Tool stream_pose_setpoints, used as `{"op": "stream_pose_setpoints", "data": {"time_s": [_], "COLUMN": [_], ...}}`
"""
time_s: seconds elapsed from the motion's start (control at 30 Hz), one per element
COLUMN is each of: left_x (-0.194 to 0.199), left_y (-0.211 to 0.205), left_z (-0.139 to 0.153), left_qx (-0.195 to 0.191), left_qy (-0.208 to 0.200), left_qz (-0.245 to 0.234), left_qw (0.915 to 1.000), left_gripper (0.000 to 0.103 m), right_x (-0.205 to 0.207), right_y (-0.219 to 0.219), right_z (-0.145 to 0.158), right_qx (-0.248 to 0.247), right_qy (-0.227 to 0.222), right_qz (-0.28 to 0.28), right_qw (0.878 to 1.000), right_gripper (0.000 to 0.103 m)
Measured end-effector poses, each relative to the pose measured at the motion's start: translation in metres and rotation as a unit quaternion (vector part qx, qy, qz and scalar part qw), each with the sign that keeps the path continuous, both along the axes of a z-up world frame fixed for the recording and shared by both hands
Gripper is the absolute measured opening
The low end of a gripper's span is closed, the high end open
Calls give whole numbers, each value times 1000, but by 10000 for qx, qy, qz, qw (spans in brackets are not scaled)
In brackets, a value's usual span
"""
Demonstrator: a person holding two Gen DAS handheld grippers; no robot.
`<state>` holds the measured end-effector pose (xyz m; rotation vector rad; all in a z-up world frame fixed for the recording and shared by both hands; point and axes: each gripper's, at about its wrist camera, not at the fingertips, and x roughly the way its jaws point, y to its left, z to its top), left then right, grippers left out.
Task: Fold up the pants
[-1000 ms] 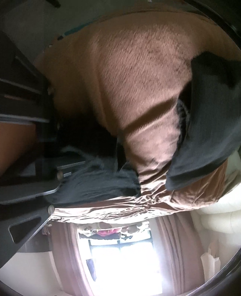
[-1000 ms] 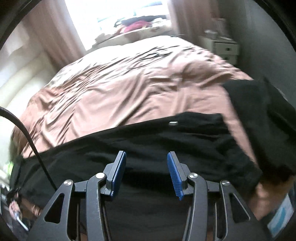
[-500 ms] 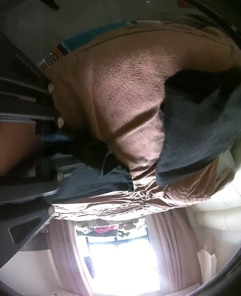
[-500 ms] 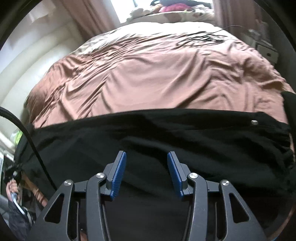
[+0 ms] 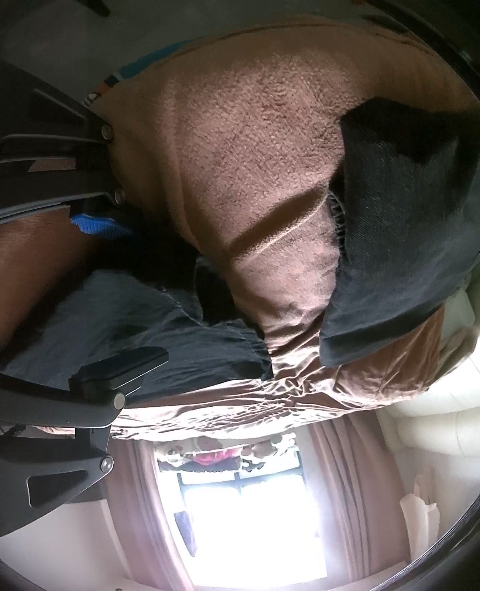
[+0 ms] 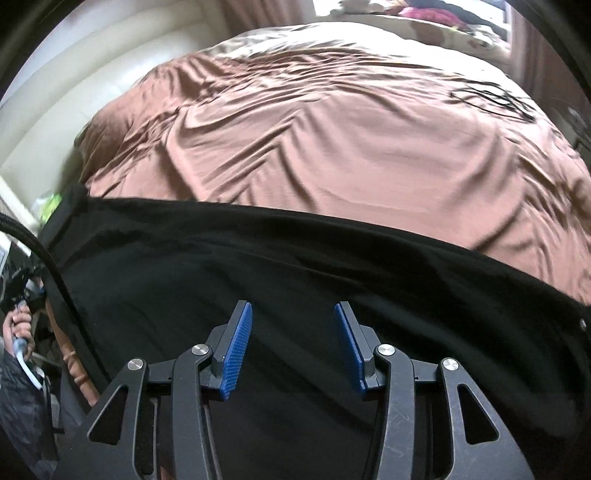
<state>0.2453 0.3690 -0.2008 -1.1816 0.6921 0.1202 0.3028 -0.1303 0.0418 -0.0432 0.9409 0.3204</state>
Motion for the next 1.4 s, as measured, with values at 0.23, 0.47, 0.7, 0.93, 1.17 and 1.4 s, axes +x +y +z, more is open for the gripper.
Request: {"op": "stream_pose_setpoints", "data": {"time_s": [0.23, 0.47, 0.7, 0.93, 1.17, 1.4], "left_x": [7, 4, -3, -8, -7, -5], "left_y": [0, 1, 3, 6, 5, 4], "left_z": [2, 0, -6, -8, -6, -6], "left_qx": [120, 211, 213, 149, 177, 201], "left_qy": [-19, 9, 52, 55, 78, 105], "left_qz": [-98, -150, -101, -90, -88, -101], "left_qw": [9999, 9997, 9997, 9998, 9998, 9997], "left_gripper": [55, 50, 39, 34, 34, 34], "right_x": [41, 88, 135, 161, 162, 169], "right_y": [57, 119, 158, 175, 177, 182], "right_z": [-15, -25, -47, -66, -64, -74], "right_qx": [-342, -680, -1136, -1443, -1674, -1948], "right_qy": [111, 120, 213, 405, 537, 716], "right_qz": [700, 1642, 2179, 2441, 2989, 3075], "right_qw": [9969, 9840, 9691, 9581, 9380, 9286], "right_gripper": [44, 44, 44, 44, 25, 24]}}
